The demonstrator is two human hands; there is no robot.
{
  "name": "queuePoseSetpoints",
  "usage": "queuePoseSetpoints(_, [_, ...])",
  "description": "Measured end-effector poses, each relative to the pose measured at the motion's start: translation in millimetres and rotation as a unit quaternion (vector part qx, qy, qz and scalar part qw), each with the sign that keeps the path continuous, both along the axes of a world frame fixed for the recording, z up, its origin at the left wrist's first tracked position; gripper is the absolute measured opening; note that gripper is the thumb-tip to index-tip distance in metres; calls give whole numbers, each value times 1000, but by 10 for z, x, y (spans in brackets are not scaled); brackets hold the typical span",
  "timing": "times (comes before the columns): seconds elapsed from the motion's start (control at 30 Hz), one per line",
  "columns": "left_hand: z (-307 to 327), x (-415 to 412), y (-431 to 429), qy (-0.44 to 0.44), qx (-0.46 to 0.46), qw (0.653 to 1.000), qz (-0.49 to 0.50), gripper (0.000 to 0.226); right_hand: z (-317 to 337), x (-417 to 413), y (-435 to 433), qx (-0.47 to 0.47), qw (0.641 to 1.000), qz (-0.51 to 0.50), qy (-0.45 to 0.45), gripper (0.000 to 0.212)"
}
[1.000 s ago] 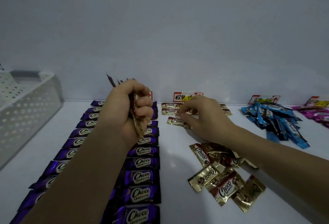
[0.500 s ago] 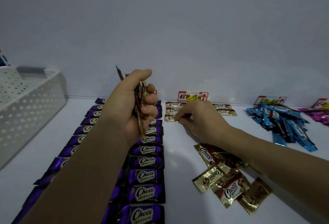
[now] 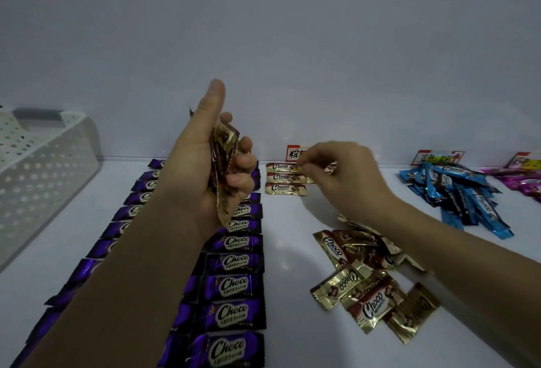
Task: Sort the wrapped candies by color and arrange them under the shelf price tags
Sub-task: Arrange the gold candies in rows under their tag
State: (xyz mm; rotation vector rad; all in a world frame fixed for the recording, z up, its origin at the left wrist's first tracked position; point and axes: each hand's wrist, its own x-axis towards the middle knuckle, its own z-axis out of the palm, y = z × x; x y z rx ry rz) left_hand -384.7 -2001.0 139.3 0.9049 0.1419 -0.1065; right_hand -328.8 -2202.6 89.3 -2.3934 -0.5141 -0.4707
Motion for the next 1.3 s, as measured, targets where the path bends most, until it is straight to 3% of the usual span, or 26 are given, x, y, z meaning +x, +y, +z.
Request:
queuePoseSetpoints(0.1, [-23,-9,17,8,-27,999,-15,67,78,-78,-167,48,999,-9,13,15])
queuePoseSetpoints(0.23, [-68,-41,-29,3,-63,997,-36,85,-39,-116,-223,-127,989,72,19,25])
queuePoseSetpoints(0.37, [-96,-43,-38,-4,-74,996,-42,71,-201,-103,-196,-279,950,139,16,40])
queuePoseSetpoints(0.6, [-74,-17,-34,-16,-20,999,-29,44,-224,-120,-215,-280,948,151,5,40])
queuePoseSetpoints(0.67, [-87,22,-55,-15,35,998,-51,37,-205,-155,-221,-226,961,160,0,39])
queuePoseSetpoints(0.77, [-106,45,-108,-23,174,977,-122,44,5,-238,-268,2,990,144,7,34])
queuePoseSetpoints(0.83, [-109,-11,-161,-51,266,948,-167,48,195,-327,-282,126,976,175,25,35])
queuePoseSetpoints(1.0, [-78,-189,-262,-53,414,884,-211,45,273,-440,-166,124,961,248,23,31])
queuePoseSetpoints(1.17, [-74,-189,-234,-99,412,863,-274,60,287,-468,-225,219,940,245,91,13])
queuePoseSetpoints(1.3, [-74,-190,-235,-166,449,838,-264,49,291,-478,-271,256,942,199,81,12])
